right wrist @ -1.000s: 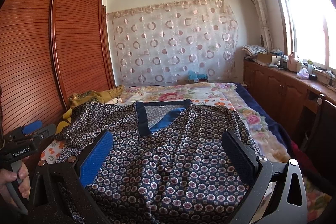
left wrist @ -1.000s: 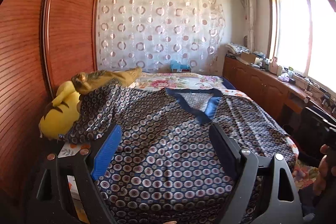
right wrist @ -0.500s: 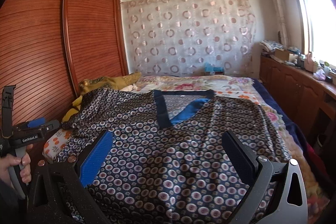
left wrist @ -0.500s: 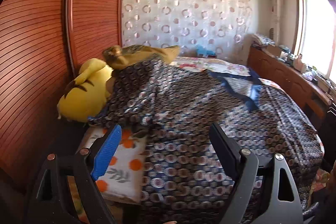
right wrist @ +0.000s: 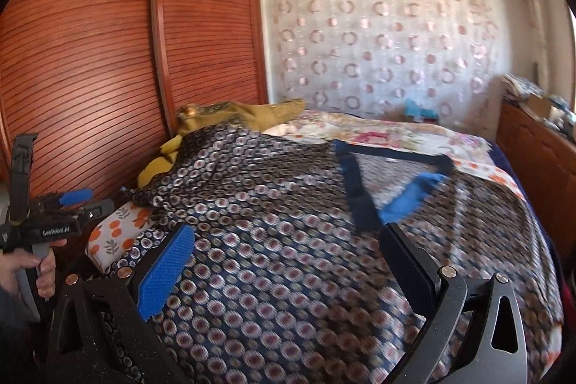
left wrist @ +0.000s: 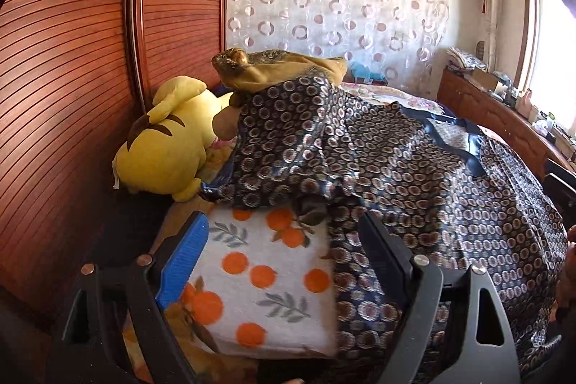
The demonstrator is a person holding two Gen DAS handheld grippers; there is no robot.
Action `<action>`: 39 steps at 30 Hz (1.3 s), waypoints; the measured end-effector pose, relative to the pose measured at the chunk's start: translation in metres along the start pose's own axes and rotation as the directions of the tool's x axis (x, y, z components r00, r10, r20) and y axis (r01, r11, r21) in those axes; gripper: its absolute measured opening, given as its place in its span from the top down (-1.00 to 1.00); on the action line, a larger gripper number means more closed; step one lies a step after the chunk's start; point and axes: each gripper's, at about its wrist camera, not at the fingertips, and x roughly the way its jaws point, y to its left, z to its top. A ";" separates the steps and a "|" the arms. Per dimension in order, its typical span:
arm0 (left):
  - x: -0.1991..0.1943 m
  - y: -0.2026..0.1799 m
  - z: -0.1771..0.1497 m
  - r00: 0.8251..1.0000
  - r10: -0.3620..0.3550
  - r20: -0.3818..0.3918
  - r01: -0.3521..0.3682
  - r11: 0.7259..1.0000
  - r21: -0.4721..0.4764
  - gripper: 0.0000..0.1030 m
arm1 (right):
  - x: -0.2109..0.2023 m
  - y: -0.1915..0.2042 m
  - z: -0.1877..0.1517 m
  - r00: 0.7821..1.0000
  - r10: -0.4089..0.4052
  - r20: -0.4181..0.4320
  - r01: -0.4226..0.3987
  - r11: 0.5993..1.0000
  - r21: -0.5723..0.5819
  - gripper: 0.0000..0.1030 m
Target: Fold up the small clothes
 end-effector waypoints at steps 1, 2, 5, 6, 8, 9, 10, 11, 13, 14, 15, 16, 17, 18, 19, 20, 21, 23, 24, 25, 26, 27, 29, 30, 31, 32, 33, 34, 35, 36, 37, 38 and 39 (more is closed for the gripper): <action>0.003 0.004 0.002 1.000 -0.001 -0.001 0.001 1.000 0.000 -0.66 | 0.007 0.002 0.001 1.000 0.011 -0.008 -0.011 1.000 -0.016 -0.97; 0.007 0.009 0.006 1.000 0.001 -0.007 -0.001 1.000 -0.003 -0.64 | 0.016 0.003 0.001 1.000 0.020 -0.021 -0.020 0.999 -0.030 -0.96; 0.018 0.021 0.013 1.000 -0.004 -0.017 0.004 1.000 -0.022 -0.59 | 0.046 0.003 0.003 0.993 0.082 -0.087 -0.087 0.995 -0.048 -0.94; 0.023 0.026 0.015 1.000 -0.008 -0.023 0.007 1.000 -0.027 -0.58 | 0.057 0.002 0.003 0.987 0.110 -0.120 -0.116 0.992 -0.044 -0.94; 0.031 0.032 0.018 0.999 -0.001 -0.046 0.000 1.000 -0.028 -0.50 | 0.071 0.002 0.005 0.976 0.148 -0.159 -0.155 0.987 -0.034 -0.94; 0.037 0.036 0.020 0.998 0.006 -0.060 -0.008 1.000 -0.028 -0.50 | 0.077 0.003 0.006 0.971 0.166 -0.171 -0.175 0.984 -0.035 -0.94; 0.042 0.039 0.021 0.997 0.014 -0.075 -0.016 1.000 -0.026 -0.50 | 0.083 0.003 0.007 0.966 0.182 -0.183 -0.192 0.981 -0.038 -0.94; 0.049 0.043 0.022 0.996 0.020 -0.092 -0.022 0.999 -0.028 -0.50 | 0.088 0.005 0.009 0.958 0.210 -0.196 -0.221 0.975 -0.037 -0.94; 0.059 0.051 0.023 0.992 0.009 -0.126 -0.015 0.999 -0.050 -0.49 | 0.095 0.005 0.011 0.954 0.225 -0.198 -0.236 0.971 -0.038 -0.94; 0.065 0.056 0.023 0.989 0.001 -0.151 -0.012 0.997 -0.071 -0.47 | 0.098 0.005 0.012 0.959 0.212 -0.190 -0.224 0.974 -0.044 -0.94; 0.069 0.060 0.022 0.985 -0.015 -0.169 -0.002 0.995 -0.097 -0.42 | 0.101 0.005 0.013 0.962 0.196 -0.188 -0.211 0.976 -0.060 -0.94; 0.073 0.063 0.021 0.983 -0.031 -0.183 0.009 0.993 -0.119 -0.40 | 0.102 0.006 0.013 0.964 0.187 -0.189 -0.204 0.976 -0.074 -0.94; 0.077 0.066 0.020 0.979 -0.048 -0.196 0.019 0.989 -0.144 -0.40 | 0.102 0.011 0.015 0.966 0.178 -0.187 -0.196 0.977 -0.087 -0.94; 0.081 0.070 0.019 0.976 -0.066 -0.206 0.029 0.984 -0.174 -0.40 | 0.104 0.011 0.015 0.967 0.170 -0.189 -0.191 0.977 -0.096 -0.94; 0.084 0.072 0.018 0.973 -0.077 -0.215 0.034 0.980 -0.198 -0.37 | 0.105 0.015 0.013 0.968 0.164 -0.191 -0.186 0.977 -0.102 -0.94; 0.085 0.073 0.018 0.972 -0.082 -0.218 0.036 0.977 -0.209 -0.34 | 0.110 0.018 0.012 0.968 0.150 -0.200 -0.175 0.978 -0.113 -0.94; 0.086 0.074 0.018 0.973 -0.084 -0.216 0.034 0.974 -0.225 -0.31 | 0.111 0.019 0.010 0.969 0.130 -0.210 -0.158 0.979 -0.125 -0.94; 0.084 0.077 0.018 0.974 -0.103 -0.200 0.048 0.964 -0.263 -0.23 | 0.120 0.029 0.006 0.968 0.001 -0.250 -0.050 0.980 -0.192 -0.94; 0.083 0.078 0.018 0.974 -0.120 -0.194 0.062 0.958 -0.281 -0.23 | 0.126 0.031 0.004 0.967 -0.019 -0.253 -0.034 0.978 -0.204 -0.94; 0.081 0.079 0.018 0.973 -0.137 -0.184 0.077 0.950 -0.302 -0.23 | 0.127 0.029 0.003 0.967 -0.005 -0.256 -0.046 0.981 -0.190 -0.94; 0.081 0.078 0.019 0.974 -0.143 -0.178 0.082 0.947 -0.310 -0.23 | 0.129 0.027 0.002 0.962 0.017 -0.271 -0.064 0.984 -0.164 -0.94; 0.081 0.078 0.020 0.974 -0.145 -0.175 0.084 0.945 -0.315 -0.23 | 0.131 0.026 0.002 0.961 0.025 -0.276 -0.070 0.986 -0.155 -0.94; 0.084 0.077 0.021 0.972 -0.143 -0.188 0.079 0.947 -0.313 -0.23 | 0.133 0.027 0.003 0.962 0.017 -0.272 -0.063 0.985 -0.163 -0.94; 0.088 0.076 0.021 0.970 -0.139 -0.201 0.072 0.948 -0.309 -0.23 | 0.134 0.028 0.003 0.962 0.018 -0.271 -0.065 0.984 -0.165 -0.94; 0.092 0.076 0.021 0.968 -0.139 -0.210 0.069 0.948 -0.309 -0.23 | 0.132 0.029 0.003 0.963 0.024 -0.269 -0.070 0.984 -0.165 -0.94; 0.096 0.076 0.020 0.965 -0.143 -0.220 0.069 0.947 -0.313 -0.13 | 0.131 0.032 0.003 0.964 0.030 -0.266 -0.076 0.983 -0.164 -0.94; 0.100 0.077 0.019 0.961 -0.146 -0.236 0.064 0.944 -0.324 -0.04 | 0.130 0.034 0.003 0.964 0.037 -0.263 -0.082 0.983 -0.164 -0.94; 0.103 0.078 0.018 0.959 -0.150 -0.240 0.063 0.940 -0.336 0.08 | 0.128 0.036 0.002 0.964 0.042 -0.261 -0.087 0.983 -0.164 -0.94; 0.103 0.079 0.018 0.960 -0.158 -0.232 0.069 0.934 -0.351 0.19 | 0.128 0.038 0.001 0.965 0.043 -0.259 -0.089 0.982 -0.166 -0.94; 0.102 0.078 0.018 0.962 -0.157 -0.224 0.070 0.932 -0.355 0.27 | 0.127 0.038 0.000 0.965 0.043 -0.257 -0.089 0.982 -0.168 -0.94; 0.100 0.078 0.020 0.967 -0.148 -0.209 0.065 0.932 -0.356 0.35 | 0.125 0.036 0.000 0.966 0.044 -0.255 -0.089 0.982 -0.167 -0.94; 0.094 0.077 0.023 0.975 -0.141 -0.173 0.073 0.933 -0.351 0.48 | 0.124 0.036 0.000 0.966 0.048 -0.253 -0.092 0.982 -0.163 -0.94; 0.091 0.075 0.025 0.978 -0.140 -0.153 0.081 0.936 -0.342 0.54 | 0.122 0.034 0.000 0.966 0.052 -0.252 -0.094 0.983 -0.157 -0.94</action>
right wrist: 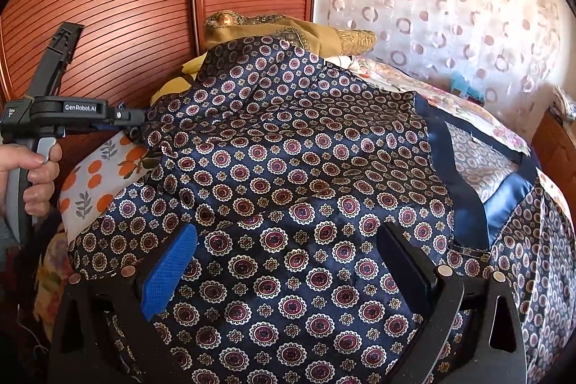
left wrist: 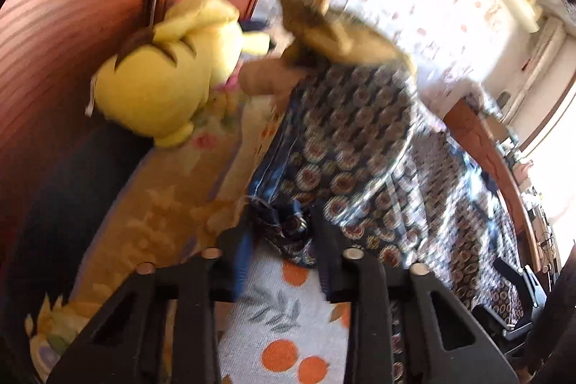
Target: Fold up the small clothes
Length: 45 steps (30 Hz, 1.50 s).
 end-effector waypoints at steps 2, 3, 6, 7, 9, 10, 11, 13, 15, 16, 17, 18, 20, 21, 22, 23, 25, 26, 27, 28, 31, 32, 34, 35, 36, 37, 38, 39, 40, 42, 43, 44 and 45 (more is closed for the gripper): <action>-0.002 -0.005 0.003 1.000 -0.007 0.006 0.007 1.000 0.019 0.71 | -0.002 -0.004 -0.002 1.000 0.006 0.004 -0.006 1.000 0.015 -0.94; -0.002 -0.008 0.005 1.000 -0.017 0.010 0.017 0.999 0.027 0.76 | -0.002 -0.005 -0.002 1.000 0.010 0.005 -0.010 1.000 0.021 -0.94; -0.009 -0.022 0.008 0.999 -0.033 0.032 0.031 0.997 0.069 0.90 | -0.005 -0.009 -0.003 1.000 -0.003 0.010 0.003 1.000 0.029 -0.94; -0.012 -0.028 0.009 0.999 -0.035 0.036 0.032 0.996 0.087 0.90 | -0.006 -0.009 -0.003 1.000 -0.008 0.012 0.008 1.000 0.030 -0.94; -0.021 -0.051 0.009 0.997 -0.063 0.052 0.055 0.988 0.143 0.90 | -0.008 -0.014 -0.003 1.000 -0.012 0.016 0.011 0.999 0.043 -0.94; -0.026 -0.061 0.009 0.995 -0.083 0.055 0.072 0.982 0.173 0.90 | -0.011 -0.018 -0.003 1.000 -0.015 0.020 0.014 0.998 0.053 -0.94; -0.030 -0.076 0.008 0.993 -0.106 0.055 0.092 0.974 0.208 0.90 | -0.014 -0.022 -0.002 0.999 -0.020 0.027 0.018 0.998 0.065 -0.94; -0.037 -0.106 0.003 0.985 -0.165 0.044 0.146 0.950 0.276 0.90 | -0.019 -0.031 -0.002 0.999 -0.036 0.039 0.033 0.996 0.085 -0.94; -0.039 -0.129 -0.004 0.978 -0.207 0.023 0.189 0.927 0.323 0.90 | -0.027 -0.042 -0.003 0.997 -0.064 0.053 0.058 0.992 0.108 -0.94; -0.038 -0.143 -0.009 0.976 -0.220 0.001 0.206 0.915 0.347 0.90 | -0.032 -0.049 -0.004 0.995 -0.080 0.059 0.072 0.990 0.124 -0.94; -0.037 -0.149 -0.012 0.974 -0.227 -0.012 0.215 0.907 0.361 0.90 | -0.036 -0.055 -0.005 0.994 -0.092 0.064 0.082 0.987 0.138 -0.94; -0.036 -0.158 -0.017 0.972 -0.234 -0.025 0.226 0.897 0.379 0.90 | -0.040 -0.059 -0.006 0.992 -0.102 0.069 0.091 0.984 0.150 -0.94; -0.035 -0.171 -0.024 0.972 -0.230 -0.040 0.226 0.885 0.408 0.89 | -0.049 -0.069 -0.009 0.989 -0.127 0.078 0.111 0.977 0.179 -0.94; -0.035 -0.175 -0.026 0.971 -0.234 -0.043 0.230 0.879 0.419 0.89 | -0.052 -0.072 -0.010 0.987 -0.136 0.080 0.119 0.975 0.188 -0.94; -0.036 -0.179 -0.027 0.971 -0.236 -0.044 0.231 0.873 0.429 0.87 | -0.055 -0.076 -0.010 0.986 -0.145 0.082 0.127 0.972 0.197 -0.94; -0.036 -0.180 -0.027 0.973 -0.226 -0.040 0.220 0.872 0.436 0.69 | -0.058 -0.080 -0.011 0.985 -0.153 0.084 0.133 0.969 0.207 -0.94; -0.038 -0.179 -0.027 0.978 -0.205 -0.031 0.197 0.874 0.444 0.10 | -0.061 -0.085 -0.011 0.983 -0.164 0.086 0.141 0.965 0.223 -0.94; -0.039 -0.177 -0.026 0.979 -0.203 -0.025 0.193 0.877 0.441 -0.19 | -0.061 -0.086 -0.010 0.982 -0.166 0.089 0.142 0.963 0.230 -0.94; -0.041 -0.173 -0.024 0.980 -0.200 -0.009 0.184 0.882 0.435 -0.30 | -0.062 -0.086 -0.011 0.982 -0.166 0.092 0.141 0.962 0.233 -0.94; -0.044 -0.170 -0.023 0.979 -0.202 0.002 0.182 0.885 0.428 -0.49 | -0.062 -0.086 -0.010 0.982 -0.166 0.095 0.140 0.962 0.235 -0.94; -0.048 -0.158 -0.020 0.984 -0.179 0.022 0.155 0.901 0.406 -0.56 | -0.061 -0.083 -0.010 0.982 -0.155 0.104 0.128 0.965 0.231 -0.94; -0.049 -0.155 -0.021 0.985 -0.168 0.031 0.142 0.904 0.403 -0.56 | -0.060 -0.080 -0.009 0.983 -0.148 0.104 0.122 0.967 0.224 -0.94; -0.052 -0.142 -0.021 0.989 -0.138 0.049 0.108 0.915 0.390 -0.56 | -0.055 -0.073 -0.007 0.986 -0.136 0.101 0.113 0.972 0.208 -0.94; -0.051 -0.138 -0.022 0.990 -0.127 0.053 0.097 0.918 0.384 -0.56 | -0.054 -0.074 -0.004 0.986 -0.130 0.101 0.107 0.974 0.201 -0.94; -0.050 -0.131 -0.023 0.992 -0.117 0.053 0.088 0.922 0.376 -0.56 | -0.052 -0.072 -0.002 0.987 -0.122 0.102 0.101 0.976 0.194 -0.94; -0.049 -0.123 -0.024 0.994 -0.103 0.048 0.078 0.926 0.369 -0.56 | -0.050 -0.067 0.001 0.989 -0.108 0.105 0.088 0.979 0.183 -0.94; -0.046 -0.118 -0.025 0.996 -0.081 0.043 0.059 0.927 0.370 -0.56 | -0.048 -0.066 0.006 0.990 -0.092 0.107 0.073 0.982 0.175 -0.94; -0.043 -0.113 -0.027 0.998 -0.056 0.037 0.038 0.927 0.374 -0.56 | -0.046 -0.063 0.009 0.991 -0.078 0.109 0.059 0.985 0.165 -0.94; -0.039 -0.108 -0.029 0.999 -0.028 0.028 0.015 0.925 0.381 -0.56 | -0.044 -0.059 0.012 0.992 -0.066 0.105 0.050 0.987 0.154 -0.94; -0.031 -0.098 -0.034 1.000 0.004 0.010 -0.007 0.925 0.380 -0.56 | -0.035 -0.050 0.022 0.995 -0.036 0.097 0.024 0.993 0.116 -0.94; -0.027 -0.093 -0.037 1.000 0.012 -0.005 -0.009 0.928 0.373 -0.56 | -0.031 -0.047 0.027 0.995 -0.022 0.096 0.012 0.995 0.100 -0.94; -0.024 -0.090 -0.039 1.000 0.018 -0.016 -0.011 0.930 0.368 -0.56 | -0.025 -0.042 0.032 0.996 -0.003 0.089 -0.004 0.997 0.080 -0.94; -0.021 -0.086 -0.041 0.999 0.027 -0.026 -0.015 0.930 0.367 -0.56 | -0.019 -0.037 0.037 0.996 0.010 0.083 -0.015 0.998 0.068 -0.94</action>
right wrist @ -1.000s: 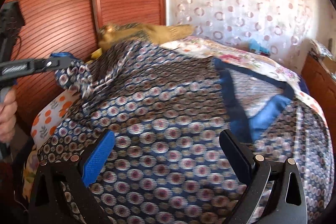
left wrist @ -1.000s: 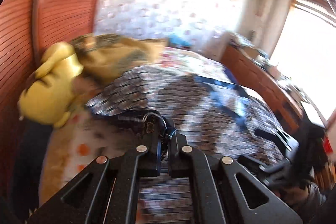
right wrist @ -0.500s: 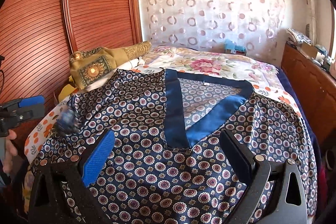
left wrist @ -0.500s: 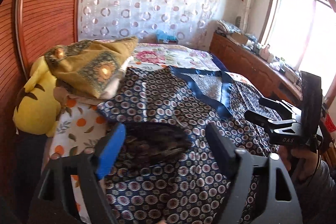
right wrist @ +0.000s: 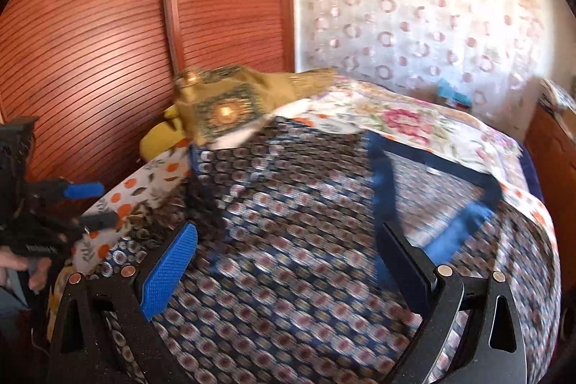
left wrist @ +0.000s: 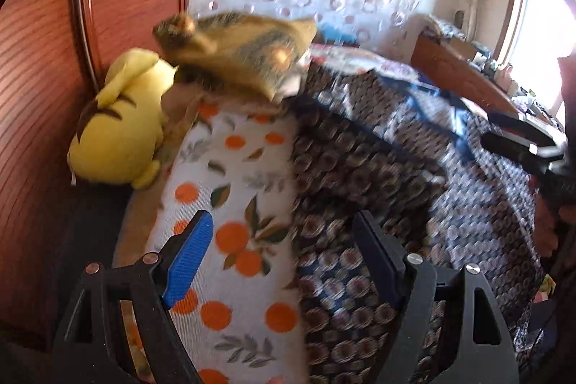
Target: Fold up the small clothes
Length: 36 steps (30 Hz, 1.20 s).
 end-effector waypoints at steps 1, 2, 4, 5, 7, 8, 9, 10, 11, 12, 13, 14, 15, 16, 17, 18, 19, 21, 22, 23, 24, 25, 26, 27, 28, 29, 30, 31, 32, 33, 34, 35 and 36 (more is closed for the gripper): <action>0.002 0.002 -0.004 1.000 0.006 -0.009 -0.006 1.000 0.001 -0.56 | 0.008 0.007 0.006 1.000 0.015 -0.007 -0.015 1.000 -0.014 -0.94; 0.004 0.003 -0.007 1.000 0.011 -0.017 -0.011 1.000 0.004 -0.56 | 0.017 0.014 0.012 0.999 0.030 -0.015 -0.031 0.999 -0.025 -0.92; 0.007 0.007 -0.013 0.999 0.031 -0.031 -0.031 1.000 0.002 -0.56 | 0.032 0.019 0.022 0.999 0.041 -0.029 -0.042 0.998 -0.041 -0.88; 0.008 0.009 -0.015 0.999 0.039 -0.035 -0.039 0.999 -0.001 -0.56 | 0.040 0.023 0.025 0.999 0.033 -0.037 -0.034 0.998 -0.047 -0.86; 0.011 0.013 -0.019 0.998 0.042 -0.048 -0.043 0.999 -0.011 -0.56 | 0.056 0.027 0.033 0.997 0.057 -0.057 -0.060 0.997 -0.051 -0.80; 0.011 0.014 -0.021 0.998 0.036 -0.049 -0.037 0.999 -0.016 -0.56 | 0.064 0.028 0.038 0.995 0.072 -0.067 -0.075 0.996 -0.050 -0.75; 0.012 0.015 -0.021 0.998 0.032 -0.051 -0.033 0.999 -0.019 -0.56 | 0.073 0.030 0.043 0.993 0.083 -0.080 -0.088 0.995 -0.051 -0.69; 0.011 0.015 -0.023 0.999 0.034 -0.042 -0.034 0.999 -0.013 -0.56 | 0.081 0.032 0.046 0.991 0.094 -0.093 -0.100 0.993 -0.056 -0.64; 0.011 0.015 -0.024 0.999 0.035 -0.040 -0.035 0.999 -0.008 -0.56 | 0.089 0.034 0.049 0.989 0.103 -0.103 -0.110 0.992 -0.059 -0.56; 0.011 0.014 -0.024 0.999 0.038 -0.039 -0.038 0.999 -0.001 -0.56 | 0.097 0.036 0.051 0.986 0.116 -0.117 -0.124 0.990 -0.062 -0.51; 0.012 0.014 -0.024 0.999 0.039 -0.036 -0.039 0.999 0.002 -0.56 | 0.105 0.039 0.054 0.983 0.129 -0.131 -0.138 0.988 -0.063 -0.47; 0.012 0.014 -0.024 0.999 0.039 -0.033 -0.039 0.999 0.003 -0.56 | 0.113 0.041 0.056 0.978 0.144 -0.148 -0.154 0.986 -0.063 -0.41; 0.012 0.014 -0.024 0.999 0.039 -0.030 -0.039 0.999 0.002 -0.56 | 0.119 0.045 0.058 0.974 0.156 -0.163 -0.168 0.984 -0.063 -0.35; 0.013 0.014 -0.024 0.999 0.039 -0.029 -0.039 0.999 0.002 -0.57 | 0.127 0.048 0.060 0.967 0.174 -0.187 -0.188 0.980 -0.064 -0.32; 0.013 0.014 -0.023 0.999 0.040 -0.029 -0.040 0.999 0.003 -0.57 | 0.134 0.053 0.063 0.961 0.187 -0.204 -0.205 0.976 -0.070 -0.26; 0.013 0.014 -0.023 0.999 0.040 -0.029 -0.040 0.999 0.005 -0.57 | 0.139 0.057 0.065 0.959 0.190 -0.211 -0.210 0.974 -0.079 -0.19; 0.013 0.014 -0.023 0.999 0.040 -0.027 -0.040 0.999 0.008 -0.57 | 0.142 0.061 0.067 0.957 0.190 -0.218 -0.213 0.973 -0.088 -0.16; 0.012 0.013 -0.024 0.999 0.041 -0.023 -0.040 0.999 0.009 -0.57 | 0.153 0.069 0.070 0.951 0.194 -0.240 -0.224 0.969 -0.107 0.11; 0.012 0.013 -0.024 0.999 0.041 -0.020 -0.041 0.999 0.009 -0.57 | 0.158 0.072 0.070 0.950 0.188 -0.248 -0.222 0.968 -0.116 0.25; 0.012 0.013 -0.024 0.999 0.041 -0.018 -0.040 0.999 0.009 -0.57 | 0.162 0.074 0.071 0.950 0.178 -0.258 -0.216 0.968 -0.128 0.56; 0.012 0.013 -0.024 0.999 0.040 -0.016 -0.040 0.999 0.008 -0.57 | 0.164 0.075 0.070 0.949 0.172 -0.263 -0.213 0.968 -0.136 0.81; 0.012 0.013 -0.024 0.999 0.040 -0.014 -0.040 0.999 0.007 -0.57 | 0.163 0.075 0.071 0.951 0.172 -0.257 -0.213 0.967 -0.140 0.87; 0.012 0.013 -0.025 0.999 0.040 -0.013 -0.040 0.999 0.005 -0.57 | 0.156 0.072 0.071 0.956 0.180 -0.232 -0.216 0.967 -0.139 0.88; 0.012 0.013 -0.025 0.999 0.039 -0.011 -0.039 0.999 0.005 -0.57 | 0.150 0.069 0.072 0.961 0.184 -0.205 -0.213 0.968 -0.133 0.90; 0.012 0.013 -0.025 0.999 0.039 -0.010 -0.039 0.999 0.005 -0.57 | 0.142 0.063 0.073 0.967 0.185 -0.176 -0.208 0.970 -0.122 0.91; 0.011 0.013 -0.025 0.999 0.039 -0.010 -0.039 0.999 0.006 -0.57 | 0.132 0.055 0.073 0.973 0.180 -0.146 -0.196 0.975 -0.105 0.91; 0.011 0.013 -0.025 0.999 0.040 -0.010 -0.040 0.999 0.008 -0.57 | 0.123 0.047 0.072 0.978 0.168 -0.119 -0.179 0.980 -0.085 0.91; 0.011 0.013 -0.026 0.999 0.040 -0.010 -0.040 0.999 0.008 -0.57 | 0.117 0.038 0.071 0.983 0.154 -0.100 -0.161 0.985 -0.067 0.91; 0.011 0.013 -0.026 0.999 0.039 -0.011 -0.039 0.999 0.008 -0.57 | 0.111 0.029 0.069 0.987 0.131 -0.089 -0.136 0.990 -0.046 0.91; 0.011 0.013 -0.026 0.999 0.039 -0.011 -0.039 0.999 0.007 -0.57 | 0.108 0.019 0.066 0.991 0.098 -0.088 -0.101 0.995 -0.026 0.91; 0.011 0.013 -0.026 0.999 0.039 -0.011 -0.039 0.999 0.005 -0.57 | 0.107 0.012 0.062 0.993 0.073 -0.096 -0.074 0.997 -0.011 0.91; 0.011 0.014 -0.025 0.999 0.039 -0.011 -0.039 0.999 0.005 -0.57 | 0.107 0.003 0.057 0.993 0.041 -0.112 -0.041 0.999 0.002 0.91; 0.011 0.013 -0.025 0.999 0.040 -0.012 -0.040 0.999 0.003 -0.57 | 0.110 -0.004 0.052 0.992 0.014 -0.127 -0.013 1.000 0.010 0.91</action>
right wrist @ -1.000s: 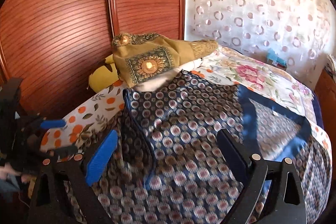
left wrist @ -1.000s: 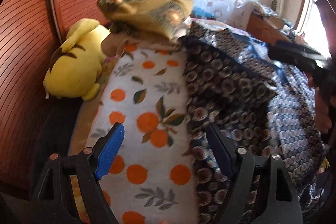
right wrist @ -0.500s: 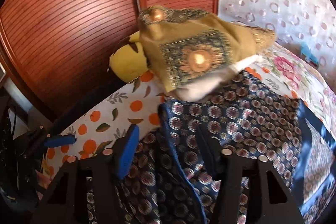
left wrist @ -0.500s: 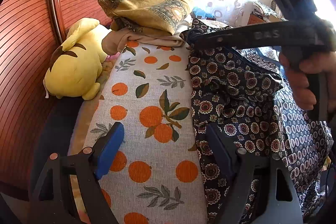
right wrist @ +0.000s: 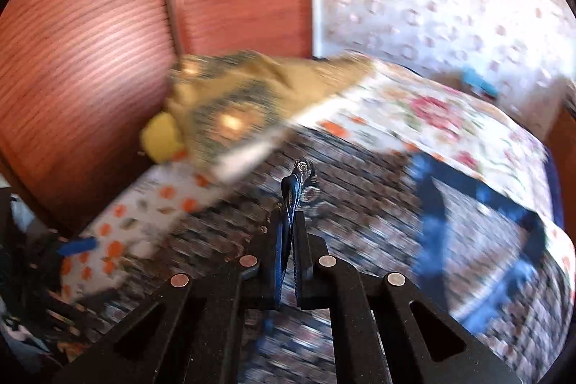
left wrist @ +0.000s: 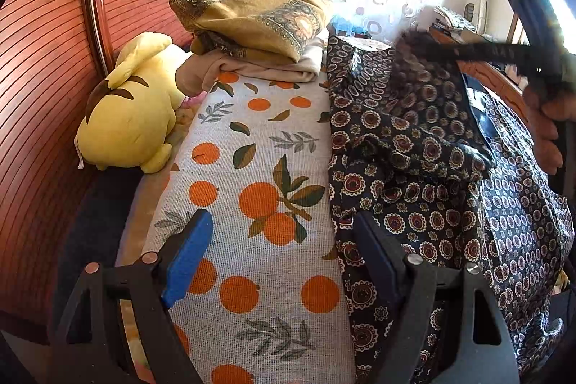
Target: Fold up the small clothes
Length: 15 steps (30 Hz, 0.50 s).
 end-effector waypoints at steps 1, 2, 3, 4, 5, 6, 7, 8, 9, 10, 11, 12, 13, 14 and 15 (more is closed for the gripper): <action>0.000 0.000 0.000 1.000 0.002 -0.002 -0.002 1.000 -0.001 -0.57 | 0.004 -0.006 -0.005 0.999 -0.030 -0.020 0.030 1.000 0.008 0.91; 0.001 0.000 0.001 1.000 0.003 -0.004 -0.003 1.000 -0.001 -0.57 | 0.007 -0.010 -0.008 0.998 -0.052 -0.033 0.052 0.999 0.011 0.91; 0.001 0.000 0.001 1.000 0.003 -0.006 -0.003 1.000 -0.003 -0.57 | 0.011 -0.015 -0.012 0.996 -0.076 -0.049 0.077 0.997 0.014 0.91; 0.001 0.000 0.002 1.000 0.002 -0.007 -0.002 1.000 -0.007 -0.57 | 0.014 -0.018 -0.016 0.994 -0.092 -0.062 0.093 0.996 0.017 0.91; 0.001 0.001 0.002 1.000 0.001 -0.008 -0.001 1.000 -0.009 -0.57 | 0.017 -0.021 -0.019 0.992 -0.105 -0.075 0.107 0.994 0.022 0.91; 0.001 0.001 0.002 1.000 0.000 -0.009 0.000 1.000 -0.010 -0.57 | 0.019 -0.023 -0.021 0.991 -0.108 -0.082 0.111 0.994 0.023 0.89; 0.001 0.001 0.003 1.000 0.000 -0.010 0.000 1.000 -0.012 -0.57 | 0.022 -0.024 -0.023 0.991 -0.108 -0.084 0.111 0.993 0.026 0.84; 0.001 0.001 0.003 1.000 -0.001 -0.012 0.001 1.000 -0.015 -0.57 | 0.023 -0.026 -0.026 0.990 -0.111 -0.083 0.113 0.993 0.030 0.69; 0.001 0.001 0.004 1.000 -0.006 -0.014 0.006 1.000 -0.018 -0.57 | 0.023 -0.026 -0.027 0.991 -0.110 -0.078 0.113 0.993 0.033 0.52; 0.001 0.001 0.004 1.000 -0.012 -0.016 0.012 1.000 -0.020 -0.57 | 0.022 -0.028 -0.030 0.993 -0.099 -0.068 0.102 0.994 0.038 0.43; 0.001 -0.001 0.004 1.000 -0.021 -0.017 0.020 1.000 -0.023 -0.57 | 0.020 -0.029 -0.031 0.995 -0.076 -0.061 0.079 0.996 0.043 0.27; 0.001 -0.002 0.005 1.000 -0.024 -0.019 0.023 0.999 -0.024 -0.57 | 0.018 -0.030 -0.032 0.998 -0.046 -0.052 0.048 0.998 0.047 0.10; 0.000 -0.005 0.006 1.000 -0.026 -0.015 0.026 0.999 -0.020 -0.57 | 0.016 -0.033 -0.031 0.998 -0.037 -0.045 0.040 0.998 0.048 0.04; -0.002 -0.007 0.007 1.000 -0.029 -0.009 0.029 0.999 -0.015 -0.57 | 0.013 -0.035 -0.035 0.998 -0.049 -0.039 0.051 0.998 0.044 -0.03; -0.005 -0.012 0.008 0.999 -0.035 0.000 0.035 0.999 -0.003 -0.57 | 0.011 -0.036 -0.039 0.998 -0.060 -0.035 0.061 0.997 0.036 -0.09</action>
